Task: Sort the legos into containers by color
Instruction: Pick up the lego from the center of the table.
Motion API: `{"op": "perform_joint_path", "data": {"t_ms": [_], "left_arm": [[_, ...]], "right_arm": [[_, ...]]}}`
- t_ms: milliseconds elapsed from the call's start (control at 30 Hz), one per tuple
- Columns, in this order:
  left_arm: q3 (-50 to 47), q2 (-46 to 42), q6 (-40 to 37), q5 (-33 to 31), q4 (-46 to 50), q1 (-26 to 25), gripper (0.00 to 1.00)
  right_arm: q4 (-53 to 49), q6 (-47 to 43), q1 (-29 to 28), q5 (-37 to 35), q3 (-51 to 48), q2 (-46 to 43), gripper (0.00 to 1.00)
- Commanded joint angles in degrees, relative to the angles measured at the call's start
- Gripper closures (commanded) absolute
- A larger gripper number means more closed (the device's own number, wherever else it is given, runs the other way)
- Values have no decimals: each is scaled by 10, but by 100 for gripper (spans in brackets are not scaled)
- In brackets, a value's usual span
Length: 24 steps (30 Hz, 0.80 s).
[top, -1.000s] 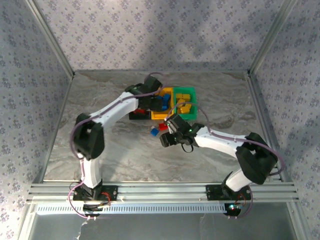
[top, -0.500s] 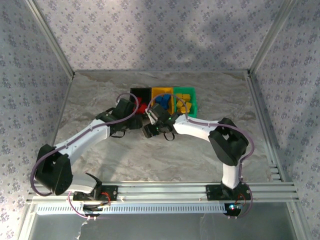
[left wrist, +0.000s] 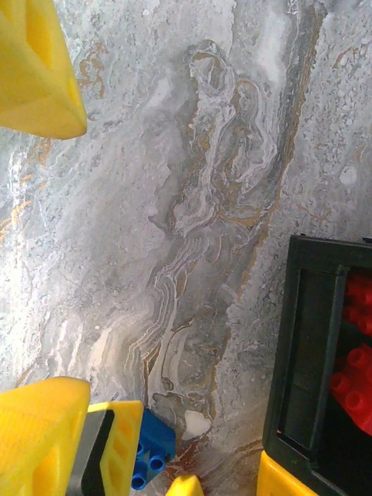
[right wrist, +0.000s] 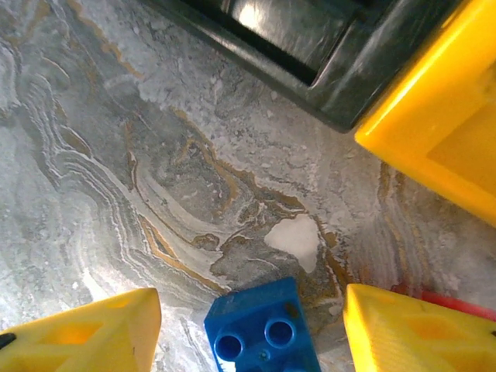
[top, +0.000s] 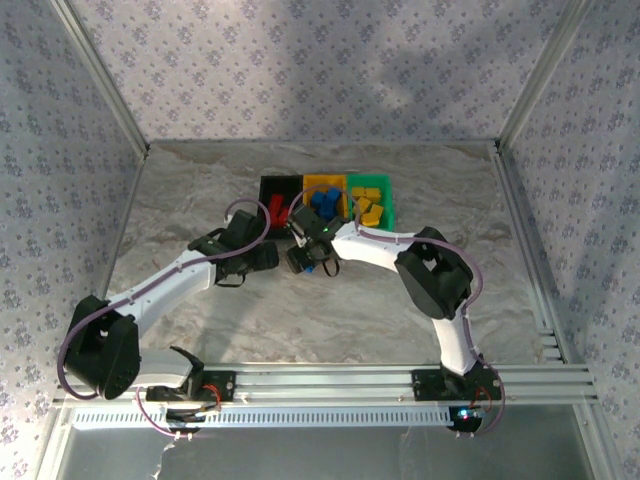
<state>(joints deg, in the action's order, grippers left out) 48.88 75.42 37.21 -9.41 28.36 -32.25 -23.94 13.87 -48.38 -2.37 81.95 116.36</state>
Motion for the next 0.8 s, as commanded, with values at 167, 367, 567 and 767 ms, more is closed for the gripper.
{"op": "perform_joint_path", "data": {"t_ms": [167,367,567,767], "left_arm": [[-24,-30,14,1,-8,3,20],[-34,-36,15,3,-10,7,20],[-34,-37,12,5,-9,8,20],[-39,-40,15,11,-10,9,20]], "right_arm": [[-32,-6,-10,-22,15,25,51],[-33,-6,-11,-29,3,4,65],[-33,-8,10,-34,4,-46,67],[-40,-15,71,-30,56,-52,66]]}}
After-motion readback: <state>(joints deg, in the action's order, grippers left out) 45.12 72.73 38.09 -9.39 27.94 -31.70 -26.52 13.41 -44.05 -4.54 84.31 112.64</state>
